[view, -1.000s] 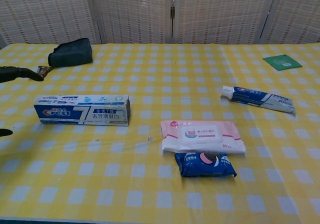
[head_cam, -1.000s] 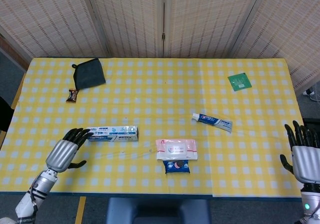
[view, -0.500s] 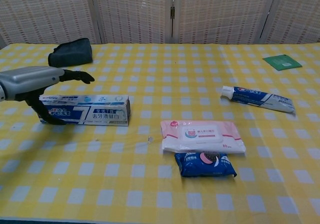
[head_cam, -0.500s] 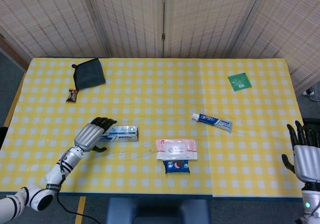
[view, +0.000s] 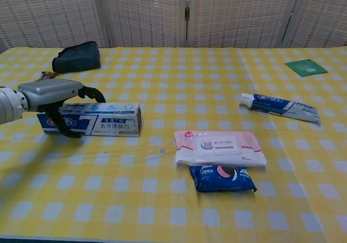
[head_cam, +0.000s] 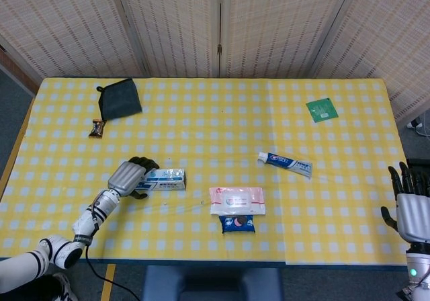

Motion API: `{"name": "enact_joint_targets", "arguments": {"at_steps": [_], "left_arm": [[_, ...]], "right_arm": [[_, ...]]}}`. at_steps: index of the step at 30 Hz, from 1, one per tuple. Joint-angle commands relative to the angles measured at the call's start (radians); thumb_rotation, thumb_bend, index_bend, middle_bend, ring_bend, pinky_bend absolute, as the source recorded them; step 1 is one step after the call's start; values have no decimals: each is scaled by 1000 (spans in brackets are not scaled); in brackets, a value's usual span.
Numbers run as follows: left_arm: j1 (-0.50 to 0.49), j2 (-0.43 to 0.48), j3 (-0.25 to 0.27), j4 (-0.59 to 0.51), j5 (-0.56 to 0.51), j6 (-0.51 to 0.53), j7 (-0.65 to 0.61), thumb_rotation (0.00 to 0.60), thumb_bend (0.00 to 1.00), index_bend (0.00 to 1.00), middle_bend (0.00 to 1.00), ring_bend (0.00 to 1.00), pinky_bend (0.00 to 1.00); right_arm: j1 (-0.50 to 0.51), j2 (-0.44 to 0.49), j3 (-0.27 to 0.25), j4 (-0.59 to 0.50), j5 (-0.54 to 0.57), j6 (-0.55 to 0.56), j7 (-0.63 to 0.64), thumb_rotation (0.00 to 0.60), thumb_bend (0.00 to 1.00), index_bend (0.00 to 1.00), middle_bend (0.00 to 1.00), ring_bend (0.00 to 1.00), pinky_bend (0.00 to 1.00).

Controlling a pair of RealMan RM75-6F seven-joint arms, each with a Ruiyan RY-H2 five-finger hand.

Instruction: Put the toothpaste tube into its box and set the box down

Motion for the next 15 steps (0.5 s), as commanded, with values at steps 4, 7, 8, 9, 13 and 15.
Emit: {"name": "enact_joint_targets", "arguments": {"at_steps": [4, 7, 8, 9, 13, 15], "left_arm": [[-13, -46, 30, 71, 39, 23, -57, 600, 195, 356, 326, 267, 298], [-17, -65, 39, 105, 61, 42, -97, 600, 179, 382, 364, 303, 343], [-19, -71, 44, 119, 70, 49, -114, 600, 174, 394, 373, 313, 355], [-19, -75, 48, 129, 77, 56, -128, 600, 171, 406, 383, 322, 365], [-17, -98, 68, 177, 110, 95, -171, 600, 170, 467, 432, 368, 417], [-16, -108, 78, 199, 127, 117, -191, 600, 171, 501, 459, 394, 450]], "right_arm": [[2, 6, 1, 0, 12, -9, 7, 600, 347, 0, 0, 0, 0], [2, 11, -3, -6, 9, -13, 14, 600, 347, 0, 0, 0, 0], [2, 13, -4, -7, 6, -13, 17, 600, 347, 0, 0, 0, 0], [1, 15, -5, -8, 5, -12, 18, 600, 347, 0, 0, 0, 0], [0, 16, -6, -8, 4, -11, 21, 600, 348, 0, 0, 0, 0], [1, 16, -7, -8, 5, -12, 22, 600, 347, 0, 0, 0, 0]]}}
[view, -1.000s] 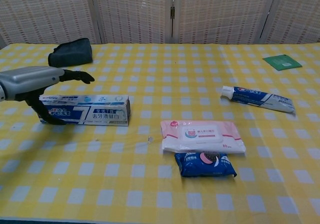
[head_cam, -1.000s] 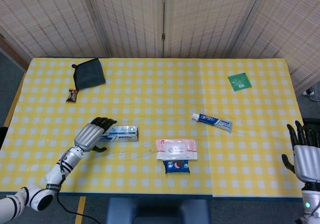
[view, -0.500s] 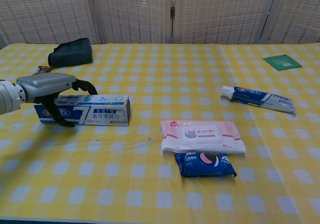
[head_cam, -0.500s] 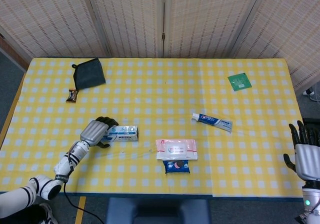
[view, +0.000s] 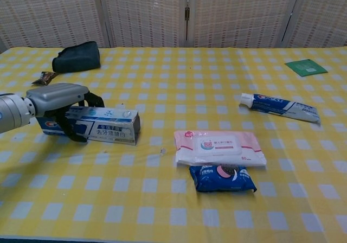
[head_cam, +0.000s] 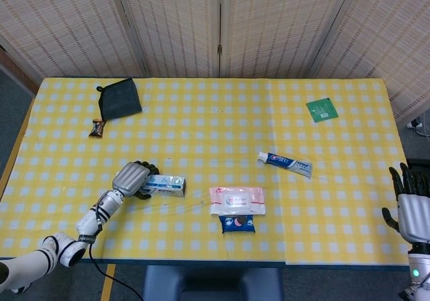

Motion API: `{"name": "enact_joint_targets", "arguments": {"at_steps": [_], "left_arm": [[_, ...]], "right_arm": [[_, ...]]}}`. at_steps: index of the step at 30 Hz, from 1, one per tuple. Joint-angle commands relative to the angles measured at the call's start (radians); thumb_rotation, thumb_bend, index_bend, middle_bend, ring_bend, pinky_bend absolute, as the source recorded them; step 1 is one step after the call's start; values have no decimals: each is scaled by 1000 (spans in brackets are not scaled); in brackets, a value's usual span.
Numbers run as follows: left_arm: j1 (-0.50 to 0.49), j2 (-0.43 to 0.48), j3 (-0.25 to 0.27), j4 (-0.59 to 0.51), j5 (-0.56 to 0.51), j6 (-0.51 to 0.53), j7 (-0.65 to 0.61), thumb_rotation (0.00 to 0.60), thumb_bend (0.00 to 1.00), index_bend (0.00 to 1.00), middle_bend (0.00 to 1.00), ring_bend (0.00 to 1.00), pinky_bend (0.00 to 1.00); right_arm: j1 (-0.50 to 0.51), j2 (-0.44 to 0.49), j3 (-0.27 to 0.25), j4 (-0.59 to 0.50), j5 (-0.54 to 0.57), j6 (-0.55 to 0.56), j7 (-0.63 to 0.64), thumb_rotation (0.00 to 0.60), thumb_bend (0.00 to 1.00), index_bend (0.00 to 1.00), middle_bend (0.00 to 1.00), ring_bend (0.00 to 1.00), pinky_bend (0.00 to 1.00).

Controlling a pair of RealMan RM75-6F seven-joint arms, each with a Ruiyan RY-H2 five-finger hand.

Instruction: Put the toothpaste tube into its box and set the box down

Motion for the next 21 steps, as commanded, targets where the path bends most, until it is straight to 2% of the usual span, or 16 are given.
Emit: {"name": "enact_joint_targets", "arguments": {"at_steps": [1, 8, 16, 21], "left_arm": [[2, -21, 19, 36, 30, 38, -34, 600, 171, 510, 466, 401, 457], [13, -44, 36, 83, 57, 103, -79, 600, 175, 581, 523, 453, 513], [26, -28, 49, 72, 69, 148, -99, 600, 177, 594, 532, 459, 520], [42, 14, 53, 7, 74, 189, -67, 600, 177, 600, 540, 467, 524]], "right_arm": [[1, 0, -1, -1, 1, -1, 0, 600, 347, 0, 0, 0, 0], [4, 3, -6, -8, 5, -13, -2, 600, 347, 0, 0, 0, 0], [23, -5, 12, 22, 27, -32, 11, 600, 347, 0, 0, 0, 0], [94, 9, 56, 84, 96, -147, 26, 600, 347, 0, 0, 0, 0]]}}
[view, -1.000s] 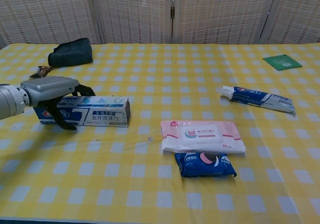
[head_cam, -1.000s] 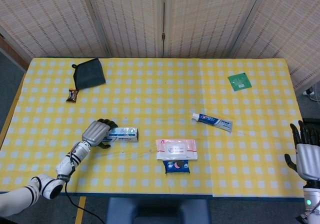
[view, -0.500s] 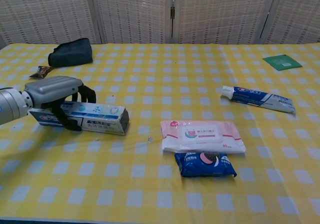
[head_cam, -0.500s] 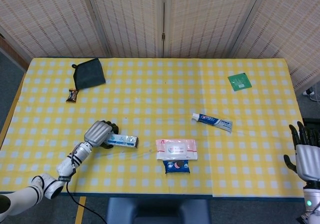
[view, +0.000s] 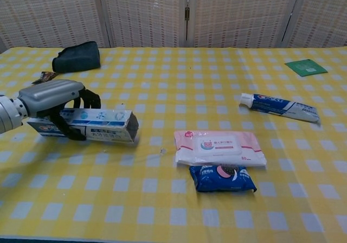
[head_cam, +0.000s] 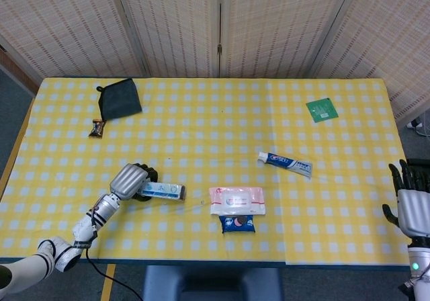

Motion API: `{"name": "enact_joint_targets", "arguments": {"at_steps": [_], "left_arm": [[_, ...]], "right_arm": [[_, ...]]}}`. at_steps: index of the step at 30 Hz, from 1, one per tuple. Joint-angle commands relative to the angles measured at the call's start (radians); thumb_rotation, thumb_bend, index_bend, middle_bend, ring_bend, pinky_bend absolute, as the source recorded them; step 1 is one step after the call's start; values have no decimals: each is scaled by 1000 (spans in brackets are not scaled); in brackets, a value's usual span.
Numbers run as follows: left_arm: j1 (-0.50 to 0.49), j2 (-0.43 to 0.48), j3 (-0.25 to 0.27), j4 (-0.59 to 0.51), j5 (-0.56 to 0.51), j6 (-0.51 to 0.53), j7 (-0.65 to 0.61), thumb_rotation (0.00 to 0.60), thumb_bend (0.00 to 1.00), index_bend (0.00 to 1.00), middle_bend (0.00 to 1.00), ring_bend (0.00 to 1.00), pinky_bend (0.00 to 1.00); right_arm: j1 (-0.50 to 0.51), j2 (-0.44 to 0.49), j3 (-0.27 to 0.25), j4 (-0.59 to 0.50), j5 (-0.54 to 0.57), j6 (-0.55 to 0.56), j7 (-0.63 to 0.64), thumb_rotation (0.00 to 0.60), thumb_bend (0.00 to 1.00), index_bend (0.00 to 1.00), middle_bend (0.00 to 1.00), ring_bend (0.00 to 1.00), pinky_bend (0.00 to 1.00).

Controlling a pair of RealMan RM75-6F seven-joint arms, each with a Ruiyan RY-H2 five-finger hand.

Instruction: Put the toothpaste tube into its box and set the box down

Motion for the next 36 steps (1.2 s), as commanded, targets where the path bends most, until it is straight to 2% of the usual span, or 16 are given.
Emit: {"name": "enact_joint_targets", "arguments": {"at_steps": [1, 4, 7, 8, 14, 23, 26, 32, 36], "left_arm": [[15, 30, 1, -48, 4, 35, 30, 600, 178, 600, 541, 467, 524], [30, 53, 1, -91, 1, 60, 50, 600, 178, 600, 541, 467, 524], [40, 75, 3, -130, -2, 69, 76, 600, 178, 600, 541, 467, 524], [44, 84, 4, -144, -3, 72, 85, 600, 178, 600, 541, 467, 524], [64, 107, 15, -182, -3, 87, 106, 600, 178, 599, 541, 467, 524], [86, 127, 30, -199, 12, 112, 99, 600, 178, 597, 541, 466, 522], [91, 137, 34, -209, 17, 119, 98, 600, 178, 597, 541, 465, 521], [102, 160, 38, -235, 25, 134, 100, 600, 178, 597, 541, 465, 521], [105, 175, 51, -245, 33, 125, 99, 600, 178, 595, 541, 461, 517]], "right_arm": [[67, 14, 44, 44, 63, -106, 25, 600, 348, 0, 0, 0, 0], [123, 27, 68, 57, 101, -197, 40, 600, 347, 27, 37, 22, 0], [173, 12, 82, 79, 145, -253, 6, 600, 347, 165, 148, 90, 43], [194, -4, 87, 95, 168, -272, -14, 600, 347, 205, 171, 114, 77], [295, -117, 117, 185, 311, -367, -54, 600, 353, 294, 223, 183, 191], [420, -286, 149, 296, 486, -449, -90, 600, 361, 323, 242, 218, 209], [465, -319, 163, 323, 559, -500, -91, 600, 362, 334, 249, 223, 212], [544, -378, 179, 370, 663, -532, -112, 600, 377, 363, 266, 240, 220], [583, -382, 211, 373, 756, -599, -73, 600, 382, 398, 294, 260, 242]]}}
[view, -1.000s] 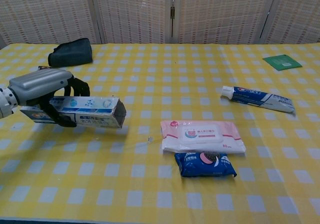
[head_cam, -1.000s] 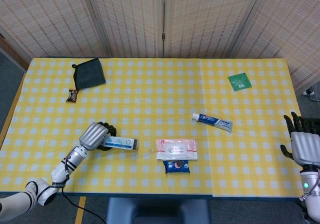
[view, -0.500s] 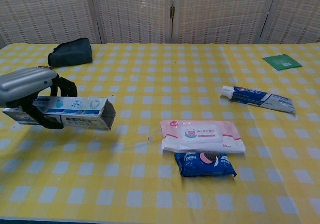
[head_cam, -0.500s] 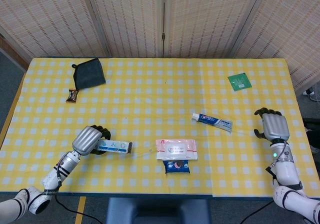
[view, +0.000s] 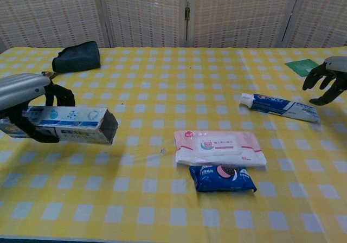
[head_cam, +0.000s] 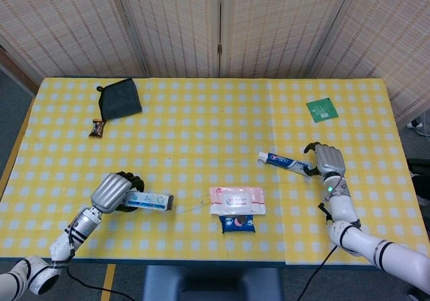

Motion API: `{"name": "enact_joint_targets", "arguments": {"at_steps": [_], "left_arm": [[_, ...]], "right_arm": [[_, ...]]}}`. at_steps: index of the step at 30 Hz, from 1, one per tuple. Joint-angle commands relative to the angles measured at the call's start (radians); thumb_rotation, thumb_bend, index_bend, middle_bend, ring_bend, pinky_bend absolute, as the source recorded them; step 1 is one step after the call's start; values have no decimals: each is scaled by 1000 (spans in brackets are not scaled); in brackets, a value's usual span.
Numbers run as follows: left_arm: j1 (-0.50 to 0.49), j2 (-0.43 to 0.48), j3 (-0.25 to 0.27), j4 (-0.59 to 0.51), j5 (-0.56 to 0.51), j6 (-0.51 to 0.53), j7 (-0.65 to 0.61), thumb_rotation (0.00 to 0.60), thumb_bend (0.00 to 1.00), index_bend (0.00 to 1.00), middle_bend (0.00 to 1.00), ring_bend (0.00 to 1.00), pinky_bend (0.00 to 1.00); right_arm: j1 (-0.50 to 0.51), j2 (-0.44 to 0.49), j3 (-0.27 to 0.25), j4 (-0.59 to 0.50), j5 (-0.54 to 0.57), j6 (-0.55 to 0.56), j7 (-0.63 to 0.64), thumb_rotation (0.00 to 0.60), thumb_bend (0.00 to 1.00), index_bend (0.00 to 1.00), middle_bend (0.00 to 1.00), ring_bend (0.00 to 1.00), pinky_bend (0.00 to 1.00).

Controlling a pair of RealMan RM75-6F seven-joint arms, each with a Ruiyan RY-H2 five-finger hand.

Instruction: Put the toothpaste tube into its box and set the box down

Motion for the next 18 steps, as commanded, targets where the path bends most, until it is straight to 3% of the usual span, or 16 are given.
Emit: {"name": "enact_joint_targets", "arguments": {"at_steps": [1, 13, 18], "left_arm": [[4, 7, 7, -4, 5, -4, 5, 600, 178, 595, 541, 461, 517], [14, 17, 9, -12, 17, 10, -2, 600, 177, 594, 541, 460, 514], [18, 21, 6, -16, 18, 15, -3, 600, 177, 594, 541, 459, 513]], "right_arm": [[43, -12, 30, 18, 79, -58, 34, 600, 386, 407, 300, 265, 247], [156, -72, 8, 71, 155, -50, 12, 600, 406, 422, 312, 268, 250], [202, -94, -24, 89, 187, -25, -43, 600, 406, 422, 311, 267, 250]]}}
